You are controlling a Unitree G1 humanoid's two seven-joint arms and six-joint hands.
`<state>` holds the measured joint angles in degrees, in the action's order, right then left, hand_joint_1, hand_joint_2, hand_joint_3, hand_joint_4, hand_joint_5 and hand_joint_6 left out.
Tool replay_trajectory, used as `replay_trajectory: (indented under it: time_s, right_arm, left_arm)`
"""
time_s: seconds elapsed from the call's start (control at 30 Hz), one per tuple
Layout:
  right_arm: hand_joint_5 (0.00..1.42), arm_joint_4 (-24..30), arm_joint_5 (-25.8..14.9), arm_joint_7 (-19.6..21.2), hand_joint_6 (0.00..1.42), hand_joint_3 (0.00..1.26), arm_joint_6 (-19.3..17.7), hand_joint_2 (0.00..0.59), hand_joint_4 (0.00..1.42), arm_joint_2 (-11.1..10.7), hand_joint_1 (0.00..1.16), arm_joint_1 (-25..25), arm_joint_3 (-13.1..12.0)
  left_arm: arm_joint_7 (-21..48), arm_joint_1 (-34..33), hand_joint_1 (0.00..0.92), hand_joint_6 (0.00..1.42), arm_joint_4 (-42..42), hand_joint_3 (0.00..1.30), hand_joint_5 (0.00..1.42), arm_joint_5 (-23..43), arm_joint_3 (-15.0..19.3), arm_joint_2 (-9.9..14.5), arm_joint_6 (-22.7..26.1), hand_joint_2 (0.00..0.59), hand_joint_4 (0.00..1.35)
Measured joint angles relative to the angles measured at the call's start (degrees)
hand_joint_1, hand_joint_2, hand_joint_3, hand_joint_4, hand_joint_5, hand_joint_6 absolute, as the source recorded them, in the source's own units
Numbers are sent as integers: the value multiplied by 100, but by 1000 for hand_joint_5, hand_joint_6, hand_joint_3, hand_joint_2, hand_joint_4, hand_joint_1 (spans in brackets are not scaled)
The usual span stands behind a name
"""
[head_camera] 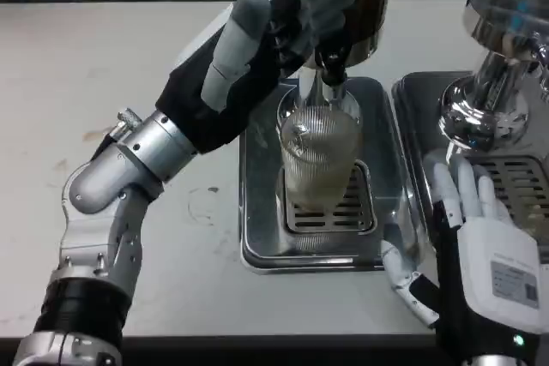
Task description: Grasp the cup under the faucet to collect the drink, then remove the cup.
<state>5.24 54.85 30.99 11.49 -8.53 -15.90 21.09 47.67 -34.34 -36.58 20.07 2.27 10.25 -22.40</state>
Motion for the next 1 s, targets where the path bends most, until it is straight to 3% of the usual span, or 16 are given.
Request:
replay_trajectory:
  time_s: [0.6,1.0]
  right_arm:
    - [0,-3,-5,0,97,65,-2,446,0,-13,266,18,-9]
    - [0,-22,-24,-1,97,65,-7,446,0,-46,266,99,-19]
  left_arm:
    - [-112,8,0,0,311,0,31,-930,-236,228,-716,41,0]
    - [-504,19,0,0,584,0,35,-1583,-573,519,-1227,41,0]
